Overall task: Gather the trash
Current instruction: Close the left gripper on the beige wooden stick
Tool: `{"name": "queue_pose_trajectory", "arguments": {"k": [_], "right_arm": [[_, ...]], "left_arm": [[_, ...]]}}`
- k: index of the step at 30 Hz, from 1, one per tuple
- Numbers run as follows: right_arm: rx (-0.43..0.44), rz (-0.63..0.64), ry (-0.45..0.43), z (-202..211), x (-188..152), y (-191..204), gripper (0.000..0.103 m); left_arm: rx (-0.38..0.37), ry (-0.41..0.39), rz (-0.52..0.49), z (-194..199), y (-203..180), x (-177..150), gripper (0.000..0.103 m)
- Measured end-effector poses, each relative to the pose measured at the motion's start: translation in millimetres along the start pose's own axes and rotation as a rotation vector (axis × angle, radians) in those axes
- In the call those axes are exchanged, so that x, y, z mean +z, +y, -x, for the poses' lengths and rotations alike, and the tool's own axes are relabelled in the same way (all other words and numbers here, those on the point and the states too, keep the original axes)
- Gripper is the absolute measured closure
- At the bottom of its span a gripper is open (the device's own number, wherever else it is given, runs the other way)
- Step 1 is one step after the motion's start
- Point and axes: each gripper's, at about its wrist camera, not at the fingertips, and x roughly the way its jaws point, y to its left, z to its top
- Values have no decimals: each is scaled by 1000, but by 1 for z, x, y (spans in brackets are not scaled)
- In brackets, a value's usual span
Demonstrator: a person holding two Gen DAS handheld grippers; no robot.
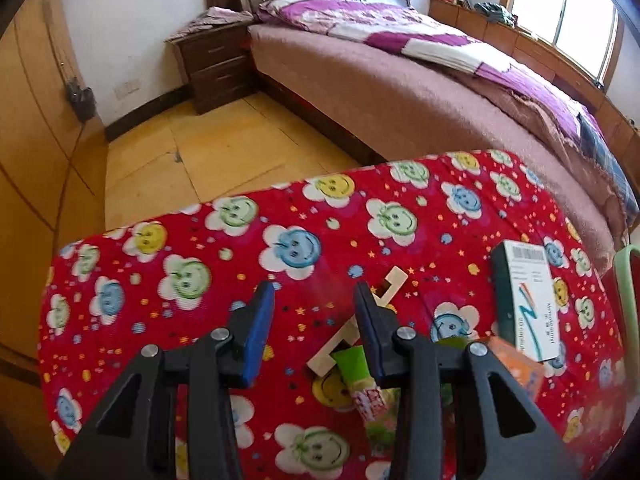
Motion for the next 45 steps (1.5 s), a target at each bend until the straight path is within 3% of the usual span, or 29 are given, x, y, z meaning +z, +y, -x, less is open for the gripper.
{"name": "queue_pose_trajectory", "arguments": {"k": [2, 7, 17, 24, 32, 34, 36, 37, 45], "right_arm": [[-2, 5, 7, -6, 0, 1, 26], [6, 2, 17, -13, -1, 0, 26], [22, -2, 24, -15, -5, -1, 26], [21, 6, 26, -14, -8, 0, 26], [32, 4, 36, -17, -10, 0, 26], [33, 5, 38, -18, -10, 0, 26], [33, 4, 39, -18, -10, -1, 26], [34, 3, 39, -18, -10, -1, 26], [47, -8, 36, -15, -12, -3, 26]], "left_arm": [[-46, -2, 20, -3, 1, 0, 60], [-70, 14, 80, -8, 8, 0, 55], [-66, 7, 28, -1, -1, -14, 55], [-111, 21, 15, 1, -4, -20, 55], [-40, -7, -66, -7, -20, -15, 55], [-45, -17, -46, -7, -19, -15, 60], [-44, -32, -32, -5, -17, -15, 86], [-43, -34, -25, -5, -16, -15, 89], [-49, -21, 9, 6, -8, -27, 89]]}}
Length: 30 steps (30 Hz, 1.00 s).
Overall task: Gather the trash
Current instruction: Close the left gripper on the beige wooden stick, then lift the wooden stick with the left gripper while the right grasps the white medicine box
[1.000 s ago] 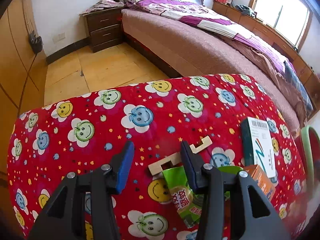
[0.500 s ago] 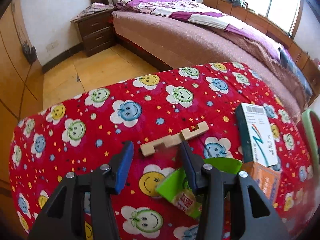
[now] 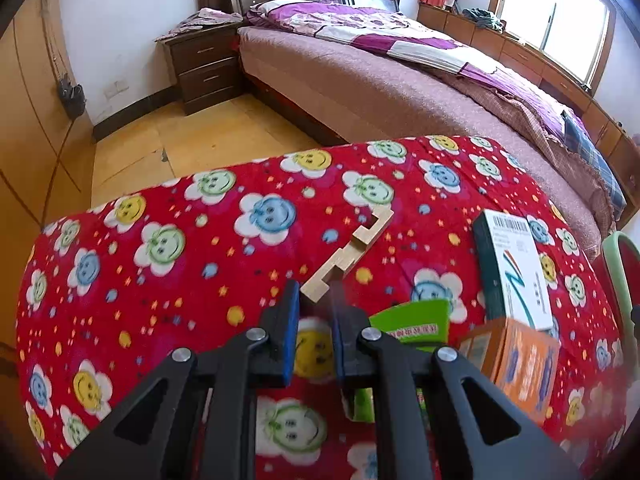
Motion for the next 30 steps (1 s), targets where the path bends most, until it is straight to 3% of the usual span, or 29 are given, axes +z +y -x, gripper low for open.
{"name": "queue_pose_trajectory", "arguments": {"k": [12, 17, 21, 25, 30], "right_arm": [[27, 0, -11, 16, -8, 7, 26], [42, 7, -4, 18, -12, 14, 26], [53, 27, 13, 17, -14, 23, 26], [54, 59, 12, 21, -13, 33, 26], [56, 84, 20, 24, -11, 42, 26]], "left_arm": [[84, 37, 90, 38, 34, -47, 89], [96, 45, 79, 58, 34, -77, 89], [45, 75, 56, 71, 25, -93, 89], [-53, 116, 63, 79, 18, -99, 89], [-23, 84, 55, 84, 18, -93, 68]]}}
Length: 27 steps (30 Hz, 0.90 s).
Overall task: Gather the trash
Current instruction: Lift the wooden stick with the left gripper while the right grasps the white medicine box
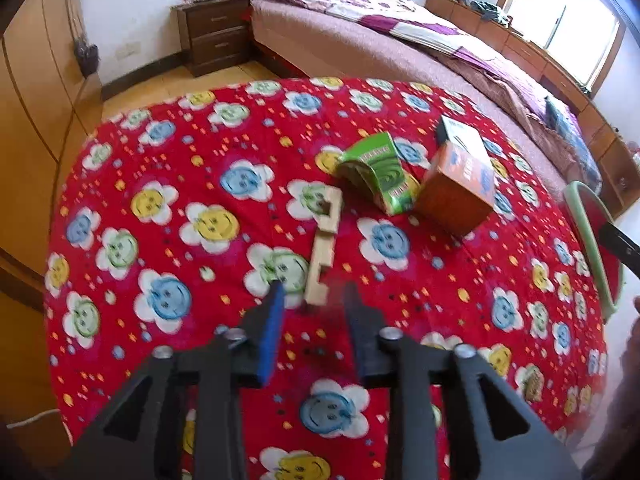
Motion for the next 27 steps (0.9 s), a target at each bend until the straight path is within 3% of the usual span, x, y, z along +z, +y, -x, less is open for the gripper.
{"name": "queue_pose_trajectory", "arguments": {"k": [6, 7, 8, 9, 16, 21, 27], "right_arm": [[-9, 13, 8, -3, 8, 9, 26], [-11, 18, 13, -5, 10, 12, 26], [-16, 22, 19, -7, 12, 14, 26], [-17, 24, 23, -9, 13, 15, 26], [-14, 7, 61, -39, 28, 36, 26], [-33, -5, 104, -77, 48, 59, 26], [-53, -35, 180, -123, 57, 75, 26]], "left_arm": [[22, 3, 14, -21, 0, 13, 69], [35, -15, 18, -21, -1, 14, 76], [36, -20, 26, -22, -1, 15, 91], [30, -21, 44, -22, 1, 13, 93], [19, -102, 183, -7, 32, 27, 93], [52, -120, 233, -16, 45, 23, 93], [25, -157, 318, -24, 50, 16, 93]]}}
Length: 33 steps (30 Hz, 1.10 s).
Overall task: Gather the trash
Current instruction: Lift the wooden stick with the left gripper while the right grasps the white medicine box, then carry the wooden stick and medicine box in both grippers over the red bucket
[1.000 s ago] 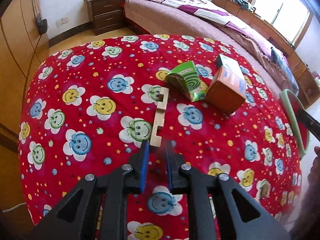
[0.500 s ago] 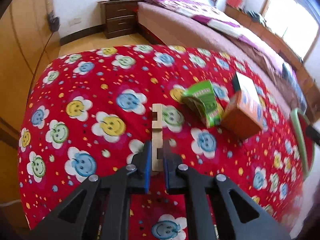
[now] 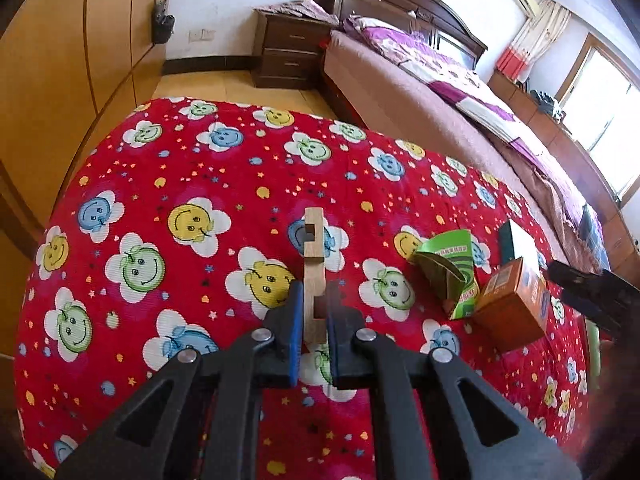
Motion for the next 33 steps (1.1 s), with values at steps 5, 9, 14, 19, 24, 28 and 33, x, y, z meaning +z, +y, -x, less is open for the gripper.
{"name": "queue_pose_trajectory", "arguments": {"k": [5, 9, 14, 19, 24, 28, 33], "right_arm": [[-12, -1, 38, -24, 5, 12, 26], [-43, -6, 41, -36, 10, 19, 27], [-21, -34, 34, -36, 10, 13, 44], [19, -34, 44, -27, 5, -4, 49], [75, -52, 33, -6, -7, -24, 49], [118, -80, 12, 17, -22, -42, 49], [159, -103, -34, 48, -44, -64, 49]], "left_arm": [[-13, -21, -13, 0, 1, -3, 93], [-19, -35, 2, 3, 4, -9, 93], [-26, -49, 11, 5, 3, -10, 93], [-30, -56, 14, 5, 6, -11, 93], [-45, -62, 16, 8, 9, -11, 93], [-59, -81, 16, 14, 10, -10, 93], [-83, -114, 7, 22, 9, -9, 93]]}}
